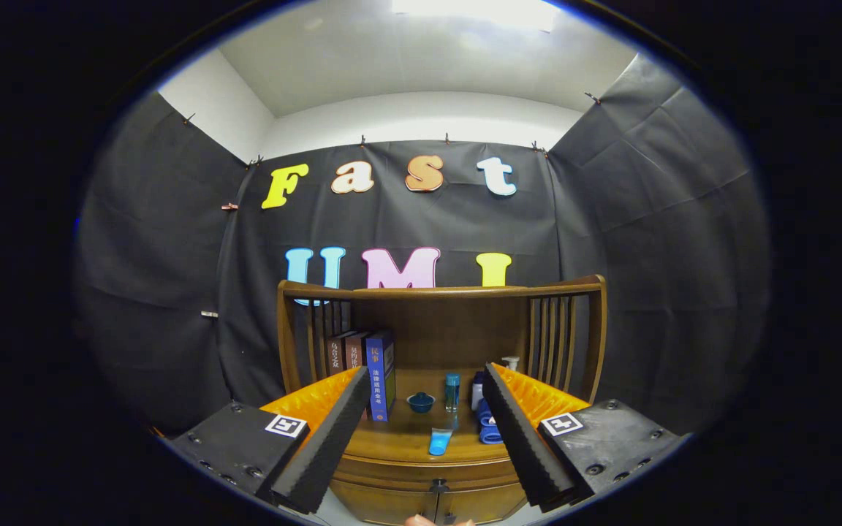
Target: Pull open the drawer, take out the items inside it, and place them on the countertop above the cabinet.
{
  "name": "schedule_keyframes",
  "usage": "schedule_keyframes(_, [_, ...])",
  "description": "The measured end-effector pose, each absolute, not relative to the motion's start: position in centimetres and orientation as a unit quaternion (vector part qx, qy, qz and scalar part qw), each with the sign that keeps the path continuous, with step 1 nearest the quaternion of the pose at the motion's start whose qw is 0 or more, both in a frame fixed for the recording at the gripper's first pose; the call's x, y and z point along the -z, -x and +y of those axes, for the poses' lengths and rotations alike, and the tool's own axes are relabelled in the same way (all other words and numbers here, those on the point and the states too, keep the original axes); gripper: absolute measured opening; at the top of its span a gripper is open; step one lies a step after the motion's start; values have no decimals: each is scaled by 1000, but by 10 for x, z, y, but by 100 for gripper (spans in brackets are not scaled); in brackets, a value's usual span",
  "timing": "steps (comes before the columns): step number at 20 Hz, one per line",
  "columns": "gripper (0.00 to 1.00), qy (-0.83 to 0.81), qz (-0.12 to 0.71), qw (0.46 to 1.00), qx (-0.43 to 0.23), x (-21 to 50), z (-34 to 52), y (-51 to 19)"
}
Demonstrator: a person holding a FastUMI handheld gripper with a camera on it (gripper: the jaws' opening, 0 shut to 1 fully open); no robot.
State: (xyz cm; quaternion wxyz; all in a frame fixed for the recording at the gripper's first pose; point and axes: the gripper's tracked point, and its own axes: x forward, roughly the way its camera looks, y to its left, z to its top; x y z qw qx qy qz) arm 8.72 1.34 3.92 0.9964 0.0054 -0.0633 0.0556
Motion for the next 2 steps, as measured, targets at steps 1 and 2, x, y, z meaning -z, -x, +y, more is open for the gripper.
schedule_keyframes(1, [100,-5,-62,996,-55,-38,14,-87])
schedule_keyframes(2, [100,-6,-62,996,-57,-38,15,-87])
